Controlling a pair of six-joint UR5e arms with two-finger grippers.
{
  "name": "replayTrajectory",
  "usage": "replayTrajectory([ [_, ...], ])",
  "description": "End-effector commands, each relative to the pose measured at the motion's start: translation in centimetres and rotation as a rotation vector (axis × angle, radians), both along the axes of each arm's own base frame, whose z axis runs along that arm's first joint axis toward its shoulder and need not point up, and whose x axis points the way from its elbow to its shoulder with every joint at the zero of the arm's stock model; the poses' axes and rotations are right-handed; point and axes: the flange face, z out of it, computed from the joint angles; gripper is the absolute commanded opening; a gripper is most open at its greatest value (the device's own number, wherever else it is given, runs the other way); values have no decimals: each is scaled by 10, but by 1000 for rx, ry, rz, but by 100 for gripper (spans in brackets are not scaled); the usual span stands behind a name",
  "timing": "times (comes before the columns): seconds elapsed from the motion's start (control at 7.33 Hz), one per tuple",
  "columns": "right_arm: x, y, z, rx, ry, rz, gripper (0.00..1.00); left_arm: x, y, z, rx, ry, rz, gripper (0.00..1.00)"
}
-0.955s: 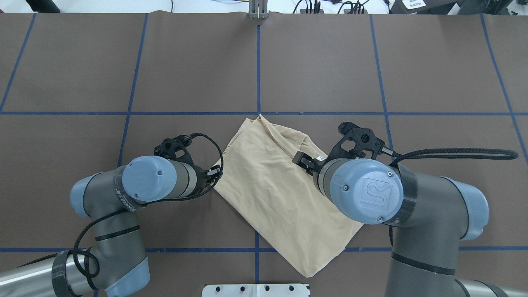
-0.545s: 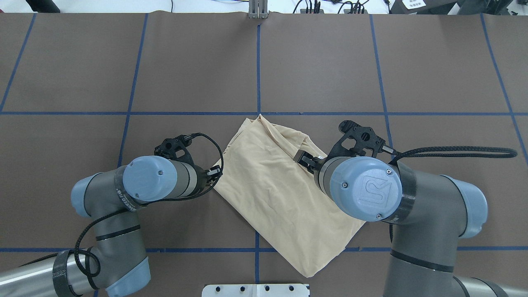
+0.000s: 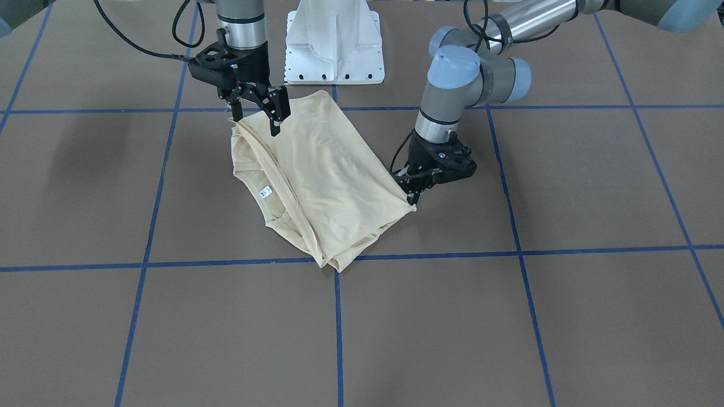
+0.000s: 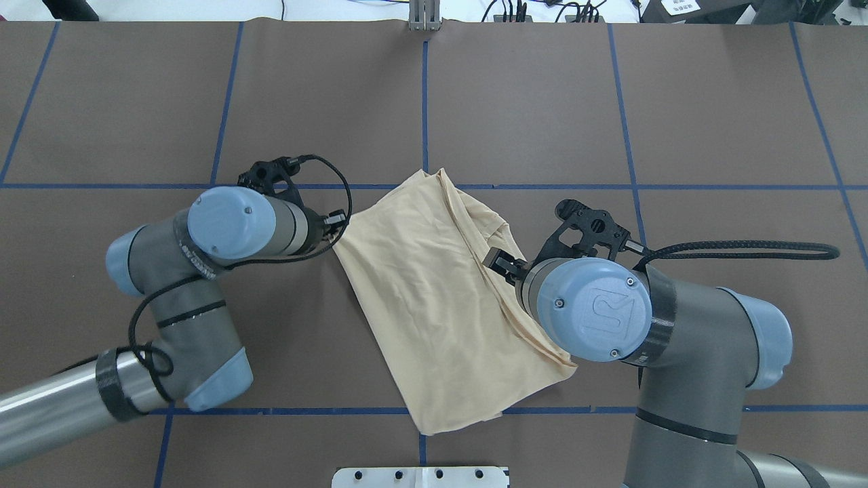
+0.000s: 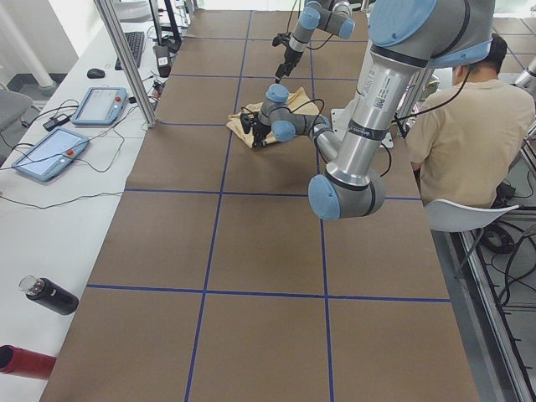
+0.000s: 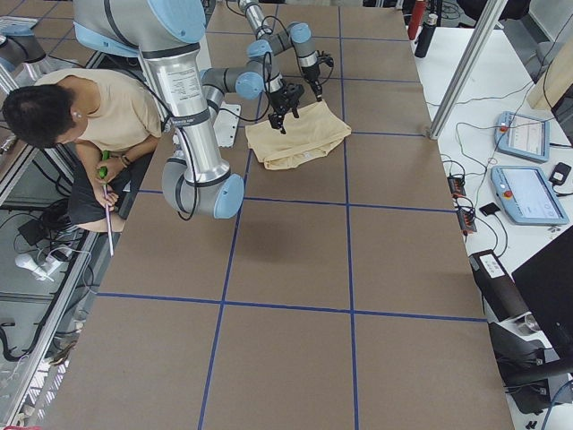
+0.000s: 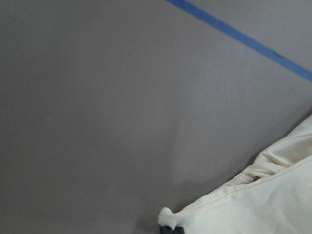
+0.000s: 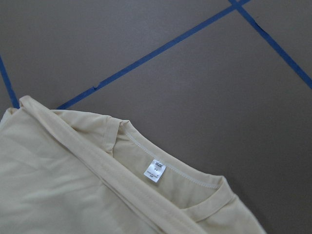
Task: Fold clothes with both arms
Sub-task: 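Rotate the bundle with both grippers to square it with the grid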
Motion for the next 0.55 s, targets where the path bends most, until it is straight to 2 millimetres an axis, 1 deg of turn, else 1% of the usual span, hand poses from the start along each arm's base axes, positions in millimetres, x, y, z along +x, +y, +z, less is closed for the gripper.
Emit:
replayTrajectory([
  [0.0,-11,8,5,-9,9,-15,100,-29,-114,42,120,-50,-66,0],
  [0.14,-25,17,4,-2,-29,-30,100,-45,-138,42,160,-63,-78,7],
  [0.27,-45,33,8,-17,-71,-39,100,-52,-146,32,191,-77,-66,38],
  [0.41,-64,54,10,-79,-105,-12,100,-52,-146,26,196,-71,-59,39],
])
